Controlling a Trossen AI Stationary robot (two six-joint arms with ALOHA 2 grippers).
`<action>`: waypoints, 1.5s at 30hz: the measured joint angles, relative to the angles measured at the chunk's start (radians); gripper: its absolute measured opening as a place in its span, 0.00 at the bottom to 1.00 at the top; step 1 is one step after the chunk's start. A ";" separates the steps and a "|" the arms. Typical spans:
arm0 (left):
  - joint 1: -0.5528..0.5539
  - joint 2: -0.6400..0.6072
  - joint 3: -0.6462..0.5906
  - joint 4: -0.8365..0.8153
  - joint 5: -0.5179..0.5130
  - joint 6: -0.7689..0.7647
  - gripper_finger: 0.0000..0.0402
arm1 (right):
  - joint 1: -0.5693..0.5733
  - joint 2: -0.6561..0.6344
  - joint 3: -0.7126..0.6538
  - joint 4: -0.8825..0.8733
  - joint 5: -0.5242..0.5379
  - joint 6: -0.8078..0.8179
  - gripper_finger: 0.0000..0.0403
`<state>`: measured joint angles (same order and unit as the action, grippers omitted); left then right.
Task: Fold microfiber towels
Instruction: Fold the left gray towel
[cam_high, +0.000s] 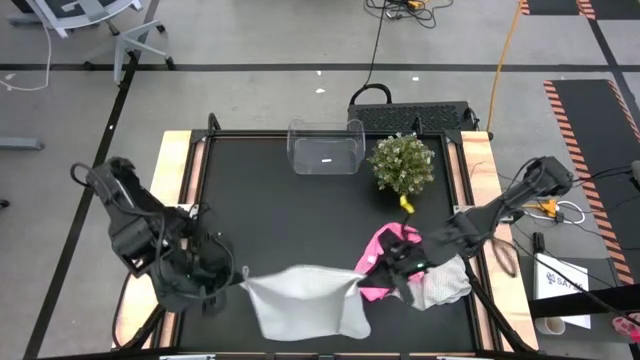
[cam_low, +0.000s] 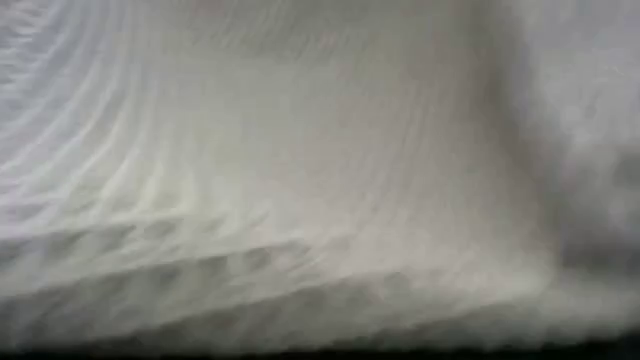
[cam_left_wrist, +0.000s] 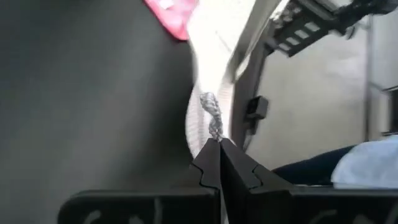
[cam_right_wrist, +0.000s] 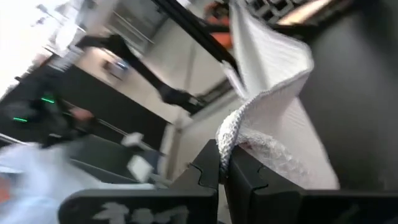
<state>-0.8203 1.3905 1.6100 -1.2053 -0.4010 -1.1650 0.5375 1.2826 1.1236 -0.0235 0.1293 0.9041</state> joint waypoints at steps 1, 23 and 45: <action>0.000 0.004 0.000 -0.035 -0.013 -0.007 0.00 | -0.008 0.013 0.000 -0.022 -0.001 -0.011 0.00; 0.046 -0.075 0.001 -0.011 0.015 -0.098 0.00 | -0.024 -0.037 0.001 0.035 -0.160 0.035 0.00; -0.048 -0.070 -0.009 -0.091 -0.007 -0.305 0.00 | 0.007 -0.037 -0.142 0.178 0.014 0.029 0.00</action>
<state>-0.8684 1.3207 1.6013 -1.2965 -0.4075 -1.4705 0.5442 1.2461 0.9816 0.1549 0.1434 0.9331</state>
